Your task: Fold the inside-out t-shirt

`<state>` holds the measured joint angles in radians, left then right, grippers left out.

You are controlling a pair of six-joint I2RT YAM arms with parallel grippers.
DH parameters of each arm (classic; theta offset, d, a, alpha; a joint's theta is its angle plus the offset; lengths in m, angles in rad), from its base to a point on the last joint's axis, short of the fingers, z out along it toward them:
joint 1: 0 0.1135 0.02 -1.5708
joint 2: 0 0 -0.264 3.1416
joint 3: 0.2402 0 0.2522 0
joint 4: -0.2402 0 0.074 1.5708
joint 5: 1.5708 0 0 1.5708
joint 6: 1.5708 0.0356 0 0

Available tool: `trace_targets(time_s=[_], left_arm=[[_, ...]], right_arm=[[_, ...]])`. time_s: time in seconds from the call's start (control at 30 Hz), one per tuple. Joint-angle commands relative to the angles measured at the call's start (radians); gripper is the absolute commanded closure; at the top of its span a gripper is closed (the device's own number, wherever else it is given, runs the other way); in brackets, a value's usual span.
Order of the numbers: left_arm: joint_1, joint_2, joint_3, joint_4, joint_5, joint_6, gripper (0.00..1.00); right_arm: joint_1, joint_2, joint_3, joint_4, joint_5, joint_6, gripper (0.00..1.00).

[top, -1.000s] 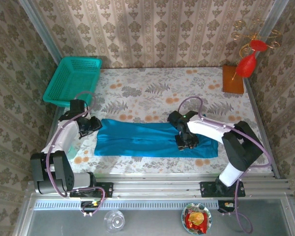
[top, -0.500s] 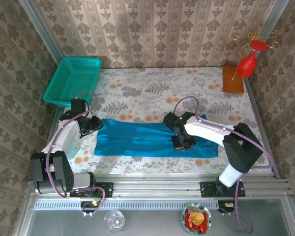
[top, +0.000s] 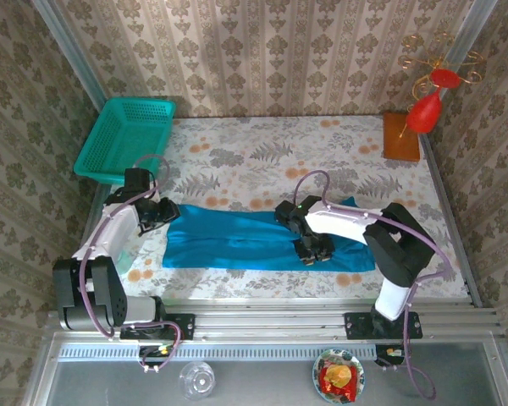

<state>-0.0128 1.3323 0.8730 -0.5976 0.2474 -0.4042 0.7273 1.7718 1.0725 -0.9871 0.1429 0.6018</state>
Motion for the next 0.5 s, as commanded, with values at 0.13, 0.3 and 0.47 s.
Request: trace_targets(time_s=[0.13,0.3,0.47], left_arm=[[-0.005,-0.007,0.007,-0.013,-0.002,0.008,0.71],[-0.007,-0.008,0.020,-0.036,-0.032,0.026,0.71],[-0.006,-0.016,0.027,-0.045,-0.036,0.030,0.71]], right_arm=[[0.000,0.031,0.010,-0.025,0.077,-0.008,0.74],[0.001,-0.010,0.023,-0.056,0.095,-0.005,0.95],[0.013,-0.075,0.056,-0.126,0.084,0.006,1.00]])
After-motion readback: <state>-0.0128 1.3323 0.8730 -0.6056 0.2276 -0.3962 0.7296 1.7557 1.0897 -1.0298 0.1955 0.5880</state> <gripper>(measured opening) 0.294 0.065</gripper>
